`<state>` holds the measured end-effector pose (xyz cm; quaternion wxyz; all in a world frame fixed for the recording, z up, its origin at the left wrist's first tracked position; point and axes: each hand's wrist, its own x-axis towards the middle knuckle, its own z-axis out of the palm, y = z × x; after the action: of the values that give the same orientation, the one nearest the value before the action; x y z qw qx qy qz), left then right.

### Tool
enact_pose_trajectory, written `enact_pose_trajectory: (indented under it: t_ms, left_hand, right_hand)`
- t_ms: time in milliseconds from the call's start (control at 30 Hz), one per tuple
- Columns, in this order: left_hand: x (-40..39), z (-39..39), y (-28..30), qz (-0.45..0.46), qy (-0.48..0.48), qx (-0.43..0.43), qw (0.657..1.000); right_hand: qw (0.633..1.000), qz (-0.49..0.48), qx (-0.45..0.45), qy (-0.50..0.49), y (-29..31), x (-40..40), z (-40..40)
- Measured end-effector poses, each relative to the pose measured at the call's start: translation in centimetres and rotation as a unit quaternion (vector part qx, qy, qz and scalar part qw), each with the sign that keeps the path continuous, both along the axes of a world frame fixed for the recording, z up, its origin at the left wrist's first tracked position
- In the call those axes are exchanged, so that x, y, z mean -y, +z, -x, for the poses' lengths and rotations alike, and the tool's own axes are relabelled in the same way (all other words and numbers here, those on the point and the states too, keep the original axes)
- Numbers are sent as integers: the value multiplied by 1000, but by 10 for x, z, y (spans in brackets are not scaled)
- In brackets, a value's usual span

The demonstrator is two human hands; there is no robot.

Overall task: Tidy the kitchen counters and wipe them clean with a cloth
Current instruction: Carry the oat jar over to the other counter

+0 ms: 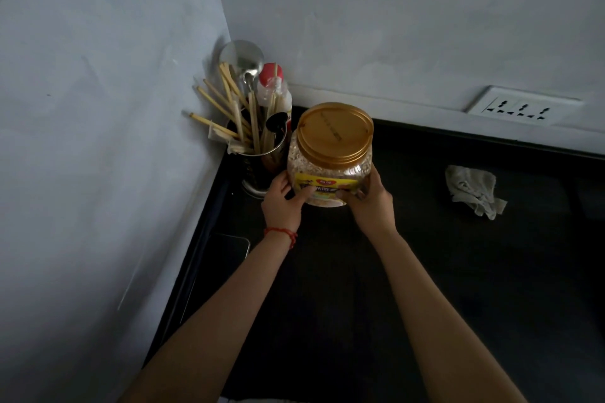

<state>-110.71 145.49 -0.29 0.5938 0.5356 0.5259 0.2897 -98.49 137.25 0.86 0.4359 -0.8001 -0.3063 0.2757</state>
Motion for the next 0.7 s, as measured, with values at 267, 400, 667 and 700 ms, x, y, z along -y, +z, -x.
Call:
enact_pose_trajectory:
  t_ms: [267,400,667,700]
  left_hand:
    - [-2,4,-2,-1,-26,-25,999]
    - [14,11,-4,3,-58,-68,996]
    - [83,25,-12,-54,-274,-138,950]
    - [92,27,-12,-61,-296,-145,942]
  right_hand:
    - [999,42,4,1,6,5,6]
    - [995,97,-9,-27,4,33,15]
    - [969,121,-75,-200,0,160,32]
    - [962,116,-81,-232,0,181,35]
